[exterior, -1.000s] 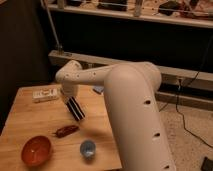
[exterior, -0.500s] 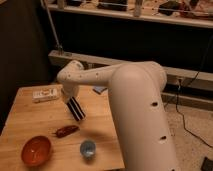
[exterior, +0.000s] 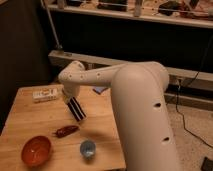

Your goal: Place the eraser in the ceramic cup

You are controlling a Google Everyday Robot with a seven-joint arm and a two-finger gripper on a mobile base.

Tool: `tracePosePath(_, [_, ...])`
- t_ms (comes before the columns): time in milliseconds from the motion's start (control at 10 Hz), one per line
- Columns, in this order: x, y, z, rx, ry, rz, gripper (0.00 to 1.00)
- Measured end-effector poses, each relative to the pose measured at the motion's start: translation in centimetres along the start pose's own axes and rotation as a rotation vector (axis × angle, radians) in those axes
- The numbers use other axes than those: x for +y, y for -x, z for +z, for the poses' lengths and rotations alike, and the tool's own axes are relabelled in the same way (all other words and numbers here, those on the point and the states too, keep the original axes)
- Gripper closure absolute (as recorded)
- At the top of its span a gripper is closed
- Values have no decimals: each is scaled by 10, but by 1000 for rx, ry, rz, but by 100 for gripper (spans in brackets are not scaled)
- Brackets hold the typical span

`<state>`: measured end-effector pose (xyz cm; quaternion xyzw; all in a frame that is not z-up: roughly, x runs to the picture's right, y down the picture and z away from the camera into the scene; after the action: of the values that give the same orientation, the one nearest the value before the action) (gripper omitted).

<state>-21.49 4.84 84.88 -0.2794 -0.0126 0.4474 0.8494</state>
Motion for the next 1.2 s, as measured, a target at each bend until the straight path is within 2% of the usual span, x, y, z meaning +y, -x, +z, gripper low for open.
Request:
tracePosePath(600, [-2, 1, -4, -35, -7, 6, 65])
tracePosePath(1200, [-3, -2, -6, -43, -7, 10, 65])
